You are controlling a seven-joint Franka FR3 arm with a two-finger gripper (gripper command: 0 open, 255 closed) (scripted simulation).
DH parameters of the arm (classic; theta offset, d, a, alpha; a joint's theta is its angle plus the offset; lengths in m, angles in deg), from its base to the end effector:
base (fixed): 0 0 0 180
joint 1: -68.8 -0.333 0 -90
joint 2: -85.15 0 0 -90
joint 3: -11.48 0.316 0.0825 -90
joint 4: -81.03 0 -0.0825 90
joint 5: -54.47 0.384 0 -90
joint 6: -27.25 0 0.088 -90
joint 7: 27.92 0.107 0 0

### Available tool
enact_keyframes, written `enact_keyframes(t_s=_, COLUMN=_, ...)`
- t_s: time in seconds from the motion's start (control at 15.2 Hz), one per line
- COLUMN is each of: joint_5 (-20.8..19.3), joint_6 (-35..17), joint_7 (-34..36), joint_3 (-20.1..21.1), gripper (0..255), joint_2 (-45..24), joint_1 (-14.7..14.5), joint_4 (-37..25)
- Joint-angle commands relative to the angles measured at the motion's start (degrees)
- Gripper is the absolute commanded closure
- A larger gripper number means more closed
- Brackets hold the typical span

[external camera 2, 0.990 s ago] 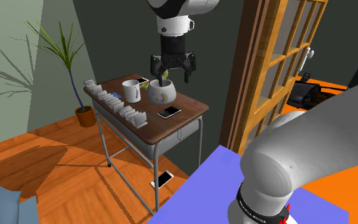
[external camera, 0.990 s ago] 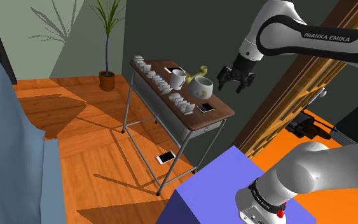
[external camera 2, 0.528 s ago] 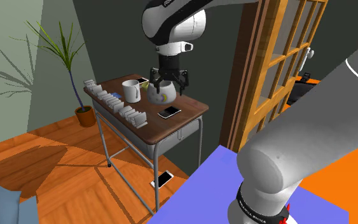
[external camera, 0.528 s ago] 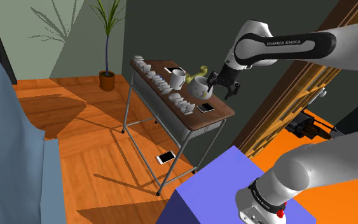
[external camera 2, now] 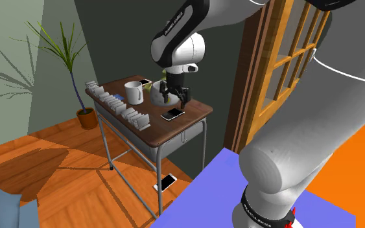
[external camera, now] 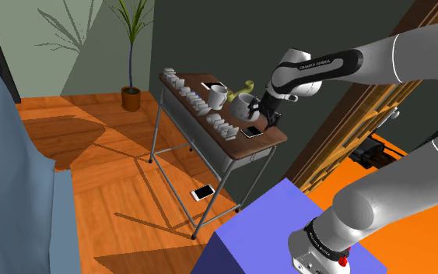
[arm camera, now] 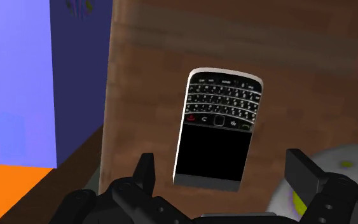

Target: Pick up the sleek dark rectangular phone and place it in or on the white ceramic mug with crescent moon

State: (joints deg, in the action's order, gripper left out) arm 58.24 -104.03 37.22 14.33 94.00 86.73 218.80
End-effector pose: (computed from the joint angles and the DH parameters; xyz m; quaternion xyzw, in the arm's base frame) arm 0.4599 -0.1223 0.3775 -0.7505 0.6602 -0.0096 0.0280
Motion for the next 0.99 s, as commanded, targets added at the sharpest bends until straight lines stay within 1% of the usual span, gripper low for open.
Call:
enact_keyframes(t_s=0.0, joint_5=0.3, joint_6=-2.0, joint_7=1.9, joint_3=0.0, gripper=0, joint_2=-1.6, joint_1=0.3, joint_4=0.3)
enact_keyframes(t_s=0.4, joint_5=0.4, joint_6=-7.4, joint_7=1.8, joint_3=0.1, gripper=0, joint_2=-5.2, joint_1=0.2, joint_4=2.0)
enact_keyframes(t_s=0.92, joint_5=0.4, joint_6=-7.4, joint_7=1.9, joint_3=0.1, gripper=0, joint_2=-5.2, joint_1=0.2, joint_4=2.0)
